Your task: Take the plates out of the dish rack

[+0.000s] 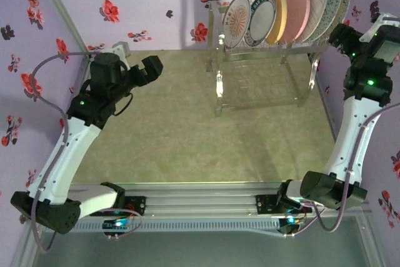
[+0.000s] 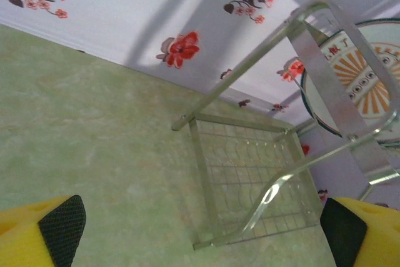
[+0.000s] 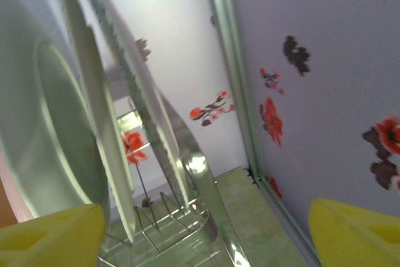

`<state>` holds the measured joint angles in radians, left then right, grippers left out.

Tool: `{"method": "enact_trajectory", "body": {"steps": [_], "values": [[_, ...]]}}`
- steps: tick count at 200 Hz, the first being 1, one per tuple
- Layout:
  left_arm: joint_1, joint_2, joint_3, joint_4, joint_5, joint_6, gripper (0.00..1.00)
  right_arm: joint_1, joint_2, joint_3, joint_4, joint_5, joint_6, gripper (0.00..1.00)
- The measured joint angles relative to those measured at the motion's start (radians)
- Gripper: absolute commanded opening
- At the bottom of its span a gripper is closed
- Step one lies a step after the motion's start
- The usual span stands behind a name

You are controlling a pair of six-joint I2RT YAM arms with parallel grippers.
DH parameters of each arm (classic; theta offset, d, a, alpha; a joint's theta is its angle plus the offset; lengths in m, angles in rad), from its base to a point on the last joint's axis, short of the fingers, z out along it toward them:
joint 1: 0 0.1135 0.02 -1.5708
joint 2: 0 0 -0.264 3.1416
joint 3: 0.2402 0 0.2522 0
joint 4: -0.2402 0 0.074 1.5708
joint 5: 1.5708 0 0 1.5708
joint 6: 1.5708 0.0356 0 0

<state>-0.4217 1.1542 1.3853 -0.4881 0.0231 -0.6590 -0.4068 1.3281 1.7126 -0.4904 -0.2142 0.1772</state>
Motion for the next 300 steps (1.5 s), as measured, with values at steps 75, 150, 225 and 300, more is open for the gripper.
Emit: {"method": "enact_trajectory", "body": {"steps": [75,150,225,300], "values": [[-0.074,-0.075,-0.034,0.192,0.166,0.058,1.00,-0.091,0.045,-0.111,0.218,-0.309,-0.108,0.72],[-0.082,-0.042,-0.030,0.274,0.218,0.064,1.00,-0.091,0.156,-0.064,0.285,-0.373,-0.123,0.65],[-0.099,-0.013,0.003,0.298,0.225,0.065,1.00,-0.090,0.204,0.000,0.311,-0.391,-0.122,0.52],[-0.116,-0.010,0.009,0.301,0.225,0.064,1.00,-0.065,0.268,0.056,0.314,-0.396,-0.118,0.43]]}}
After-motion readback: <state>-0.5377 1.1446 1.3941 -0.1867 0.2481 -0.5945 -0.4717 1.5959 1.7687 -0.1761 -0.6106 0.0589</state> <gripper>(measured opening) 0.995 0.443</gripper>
